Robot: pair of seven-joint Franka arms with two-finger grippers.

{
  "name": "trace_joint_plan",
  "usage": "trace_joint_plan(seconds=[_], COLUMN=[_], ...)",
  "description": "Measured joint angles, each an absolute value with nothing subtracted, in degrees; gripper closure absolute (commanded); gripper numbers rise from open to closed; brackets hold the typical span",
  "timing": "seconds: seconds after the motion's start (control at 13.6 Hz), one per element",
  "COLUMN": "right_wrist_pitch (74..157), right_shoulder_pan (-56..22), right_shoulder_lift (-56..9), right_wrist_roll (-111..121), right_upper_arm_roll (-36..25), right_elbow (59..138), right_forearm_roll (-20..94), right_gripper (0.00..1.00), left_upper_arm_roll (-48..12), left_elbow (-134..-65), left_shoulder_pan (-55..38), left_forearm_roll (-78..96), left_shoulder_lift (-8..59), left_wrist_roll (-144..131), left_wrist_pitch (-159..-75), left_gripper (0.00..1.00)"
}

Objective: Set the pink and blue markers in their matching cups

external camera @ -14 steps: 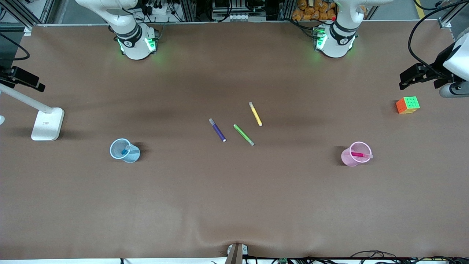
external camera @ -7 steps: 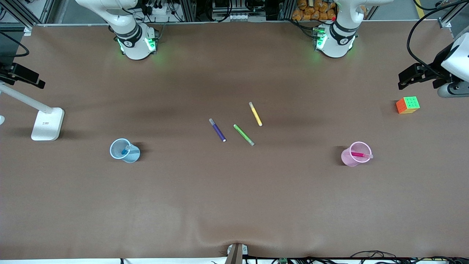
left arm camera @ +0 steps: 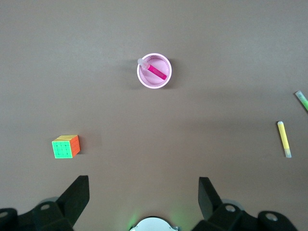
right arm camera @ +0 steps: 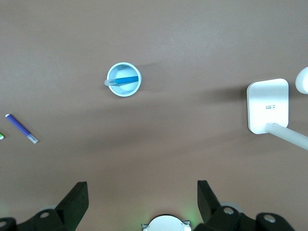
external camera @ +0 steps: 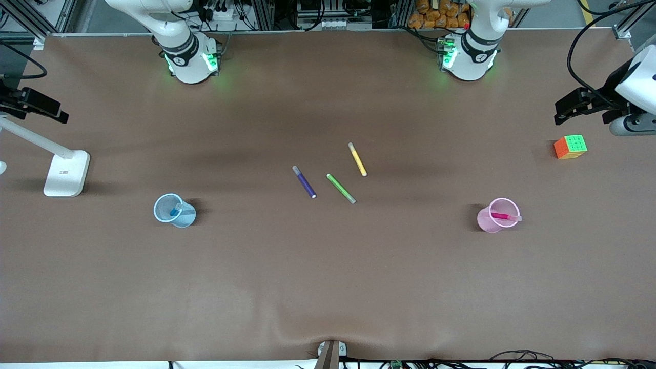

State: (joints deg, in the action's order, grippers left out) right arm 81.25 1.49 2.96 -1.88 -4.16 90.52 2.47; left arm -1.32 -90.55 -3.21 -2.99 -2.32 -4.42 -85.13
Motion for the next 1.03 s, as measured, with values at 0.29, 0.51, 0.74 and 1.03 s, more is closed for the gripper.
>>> trace_joint_plan(seconds=[0.29, 0.51, 0.74, 1.03], right_wrist_pitch=[81.25, 81.25, 81.25, 81.25], right_shoulder_pan=[0.66, 0.13, -0.04, -0.04], right_shoulder_lift=[2.96, 2.96, 2.96, 2.96], right_wrist_roll=[-1.88, -1.87, -0.21, 1.85], right_upper_arm_roll=[-4.13, -4.06, -4.00, -4.20], right_elbow=[90.52, 90.52, 90.50, 90.47], right_forearm_roll=[2.48, 2.49, 2.48, 2.47], right_gripper=[0.00, 0.00, 0.00, 0.00], left_upper_arm_roll=[-1.31, -1.23, -1.10, -1.08], left_elbow=[-90.55, -90.55, -90.55, -90.55], left_shoulder_pan=[-3.20, -3.06, -2.97, -2.96], left_forearm_roll=[-2.98, -2.98, -2.98, -2.98], left_shoulder_lift=[-2.32, -2.32, -2.32, -2.32], left_wrist_roll=[-4.42, -4.42, -4.42, -4.42], left_wrist_pitch=[-85.09, -85.05, -84.97, -84.90], left_gripper=[0.00, 0.00, 0.00, 0.00])
